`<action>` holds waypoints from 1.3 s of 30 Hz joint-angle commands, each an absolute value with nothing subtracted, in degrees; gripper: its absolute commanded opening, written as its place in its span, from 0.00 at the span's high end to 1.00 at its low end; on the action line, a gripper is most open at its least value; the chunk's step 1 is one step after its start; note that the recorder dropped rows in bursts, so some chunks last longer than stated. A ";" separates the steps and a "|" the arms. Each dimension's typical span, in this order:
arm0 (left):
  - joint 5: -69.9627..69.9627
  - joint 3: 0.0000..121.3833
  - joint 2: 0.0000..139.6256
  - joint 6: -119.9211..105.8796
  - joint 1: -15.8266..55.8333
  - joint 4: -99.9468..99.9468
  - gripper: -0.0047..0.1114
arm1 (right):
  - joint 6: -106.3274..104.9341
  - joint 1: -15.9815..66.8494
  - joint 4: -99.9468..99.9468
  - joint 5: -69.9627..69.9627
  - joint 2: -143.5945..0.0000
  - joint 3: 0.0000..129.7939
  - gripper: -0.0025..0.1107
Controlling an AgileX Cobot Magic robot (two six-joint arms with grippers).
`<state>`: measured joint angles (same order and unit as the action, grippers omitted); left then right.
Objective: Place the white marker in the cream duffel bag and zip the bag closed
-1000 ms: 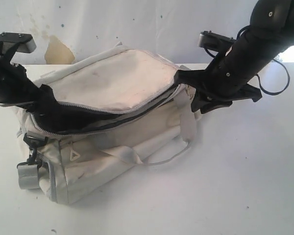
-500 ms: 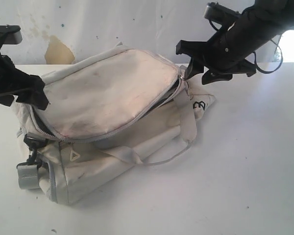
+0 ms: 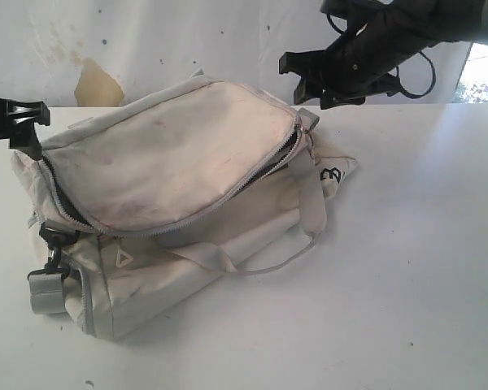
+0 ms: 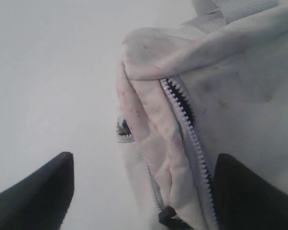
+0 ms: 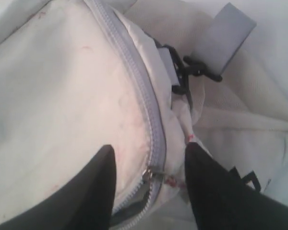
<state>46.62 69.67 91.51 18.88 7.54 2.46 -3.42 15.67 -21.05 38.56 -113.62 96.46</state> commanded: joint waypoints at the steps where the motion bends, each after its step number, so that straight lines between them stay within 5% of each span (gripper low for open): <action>1: 45.66 69.95 94.50 19.54 7.02 -2.50 0.16 | -4.96 15.30 -21.21 37.51 -117.22 100.74 0.56; 6: 42.80 69.95 96.84 19.54 7.02 -4.62 0.16 | -8.03 15.30 -21.21 33.34 -120.34 102.83 0.43; 15: 40.86 69.95 101.30 19.10 7.02 -10.07 0.16 | -14.83 15.55 -26.40 30.27 -125.14 102.87 0.54; 25: 39.06 69.95 103.55 10.07 7.02 -19.94 0.17 | -31.02 15.55 -38.76 30.34 -126.64 104.05 0.55; 29: 38.55 69.95 103.55 10.07 7.02 -19.49 0.42 | -30.56 15.33 -38.63 33.62 -128.68 103.94 0.63; 33: 39.07 70.18 103.55 8.59 6.94 -15.06 0.80 | -27.32 14.51 -34.42 38.07 -127.54 103.94 0.98; 36: 39.85 72.16 103.55 5.33 5.85 -14.80 0.96 | -20.20 13.06 -31.12 42.80 -125.09 103.94 0.98; 39: 40.46 75.74 103.55 3.97 4.56 -16.27 0.96 | -5.98 12.95 -19.83 49.04 -122.07 103.94 0.98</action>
